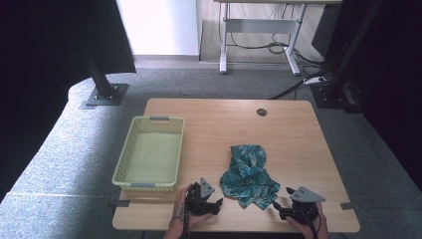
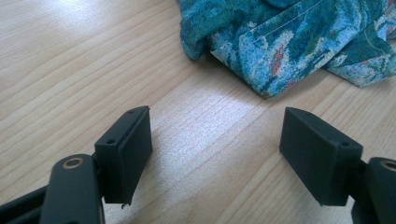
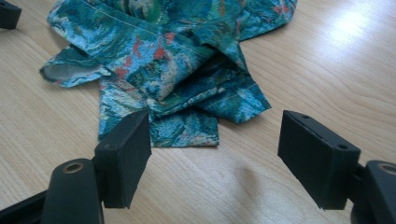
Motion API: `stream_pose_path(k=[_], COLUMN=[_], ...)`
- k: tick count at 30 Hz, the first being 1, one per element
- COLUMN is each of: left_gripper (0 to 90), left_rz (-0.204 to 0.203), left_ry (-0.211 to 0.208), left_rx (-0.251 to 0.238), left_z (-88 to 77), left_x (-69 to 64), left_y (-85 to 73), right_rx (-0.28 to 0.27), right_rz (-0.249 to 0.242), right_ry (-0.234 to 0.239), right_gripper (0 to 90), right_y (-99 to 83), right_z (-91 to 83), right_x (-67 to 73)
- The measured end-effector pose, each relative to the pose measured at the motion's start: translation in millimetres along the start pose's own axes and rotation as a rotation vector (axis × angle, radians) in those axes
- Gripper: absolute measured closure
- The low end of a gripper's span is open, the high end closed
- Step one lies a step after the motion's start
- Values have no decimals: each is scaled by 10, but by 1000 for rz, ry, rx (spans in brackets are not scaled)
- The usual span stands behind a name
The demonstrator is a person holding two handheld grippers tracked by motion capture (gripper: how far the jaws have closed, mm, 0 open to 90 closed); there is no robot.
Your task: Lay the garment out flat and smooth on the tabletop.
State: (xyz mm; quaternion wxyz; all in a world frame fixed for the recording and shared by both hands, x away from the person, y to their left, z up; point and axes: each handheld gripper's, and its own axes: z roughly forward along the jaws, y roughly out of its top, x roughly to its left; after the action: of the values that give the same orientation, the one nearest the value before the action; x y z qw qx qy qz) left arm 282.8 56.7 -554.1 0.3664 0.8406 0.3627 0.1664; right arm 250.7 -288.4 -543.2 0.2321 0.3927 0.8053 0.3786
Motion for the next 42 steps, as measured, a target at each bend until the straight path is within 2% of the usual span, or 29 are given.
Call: stream_pose_path(k=[3,7,12,19,22,32,38,42], left_gripper=[250,250,251,251,251,252,252,252], left_rz=[-3,-6,-5,-5,-5,-4,-5,-4], left_ry=[3,5,5,5,5,6,6,6], left_rx=[0,1,2,1,1,1,2,2], left_z=[3,9,8,8,9,9,8,8], left_x=[2,7,7,7,7,7,7,7], left_y=[3,9,9,9,9,9,9,9], right_rx=[2,-9,-6,-12,-19,18,62,91], right_rz=[-17,-29,-35,-74,-81,-109,-104,-109], right_ry=[-2,20,64,71,83,100,132,123], right_gripper=[253,256,255,258,264,263,263,263], right_y=[28,63,111,258,333,510,463,376], right_z=[-19,-40,15,74,95,329,481,543], right_x=[30,76,152,243,248,223,209,234])
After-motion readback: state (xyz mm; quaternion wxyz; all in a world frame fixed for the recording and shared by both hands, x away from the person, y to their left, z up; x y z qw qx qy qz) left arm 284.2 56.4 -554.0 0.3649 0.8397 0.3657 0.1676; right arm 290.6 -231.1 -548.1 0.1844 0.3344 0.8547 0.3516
